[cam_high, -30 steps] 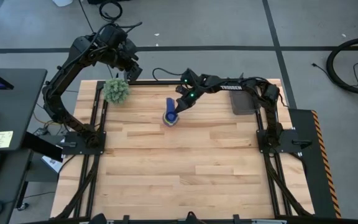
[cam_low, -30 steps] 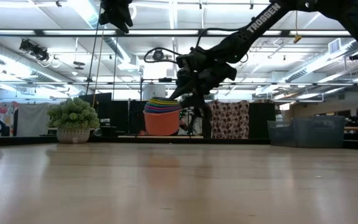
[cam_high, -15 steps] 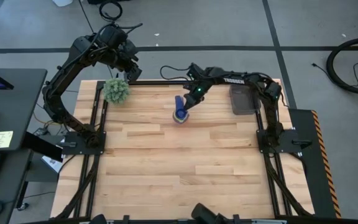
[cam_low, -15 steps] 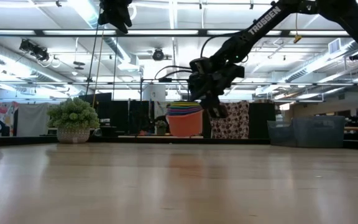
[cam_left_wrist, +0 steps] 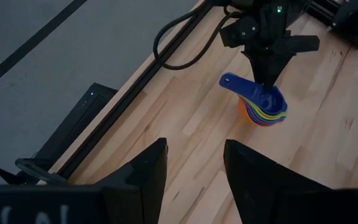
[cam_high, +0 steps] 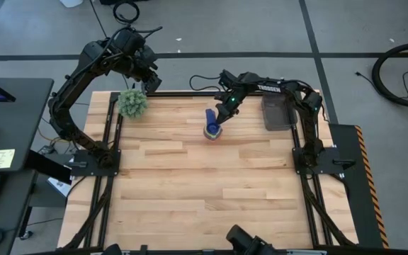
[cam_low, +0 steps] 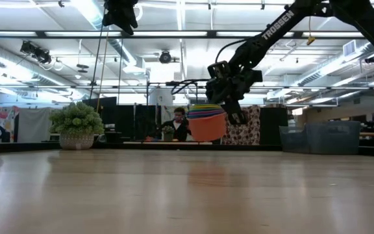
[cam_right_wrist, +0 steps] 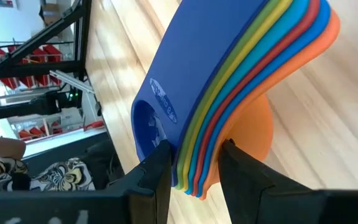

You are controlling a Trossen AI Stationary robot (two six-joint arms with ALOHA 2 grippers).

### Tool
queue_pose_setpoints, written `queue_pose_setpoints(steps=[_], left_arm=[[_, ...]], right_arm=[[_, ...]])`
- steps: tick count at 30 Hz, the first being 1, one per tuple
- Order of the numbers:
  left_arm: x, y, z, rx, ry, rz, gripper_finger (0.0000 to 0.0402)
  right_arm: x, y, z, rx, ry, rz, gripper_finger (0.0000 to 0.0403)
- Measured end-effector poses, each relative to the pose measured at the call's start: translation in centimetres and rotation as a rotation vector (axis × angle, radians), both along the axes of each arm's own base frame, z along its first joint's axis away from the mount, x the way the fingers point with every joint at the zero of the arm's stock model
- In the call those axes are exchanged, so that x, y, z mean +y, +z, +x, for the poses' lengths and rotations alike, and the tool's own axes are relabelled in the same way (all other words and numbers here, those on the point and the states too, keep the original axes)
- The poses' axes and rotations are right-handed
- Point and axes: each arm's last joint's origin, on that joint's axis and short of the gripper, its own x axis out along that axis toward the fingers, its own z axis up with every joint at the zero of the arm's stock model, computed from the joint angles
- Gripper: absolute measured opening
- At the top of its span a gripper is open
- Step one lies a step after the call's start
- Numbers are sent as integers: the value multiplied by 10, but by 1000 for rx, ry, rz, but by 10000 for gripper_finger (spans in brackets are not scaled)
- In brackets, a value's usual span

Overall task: Nest measuring cups in basket
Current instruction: Put the nested measuring cups into the black bin

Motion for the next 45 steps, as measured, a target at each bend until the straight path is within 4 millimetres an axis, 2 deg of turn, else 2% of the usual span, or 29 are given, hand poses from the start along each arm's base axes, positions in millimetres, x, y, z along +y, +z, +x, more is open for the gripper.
queue_pose_setpoints(steps=[10,15,33,45], left_arm=[[0,0,0,0,1,0,162],[0,0,0,-1,2,-1,162],[0,0,0,-2,1,0,162],[2,3,3,-36,1,32,162]], right_arm=[[3,25,-10,17,-27,-94,115],[1,39,-22,23,-48,-112,114],[-15,93,-115,185,-207,-216,114],[-22,113,-159,191,-323,-209,114]])
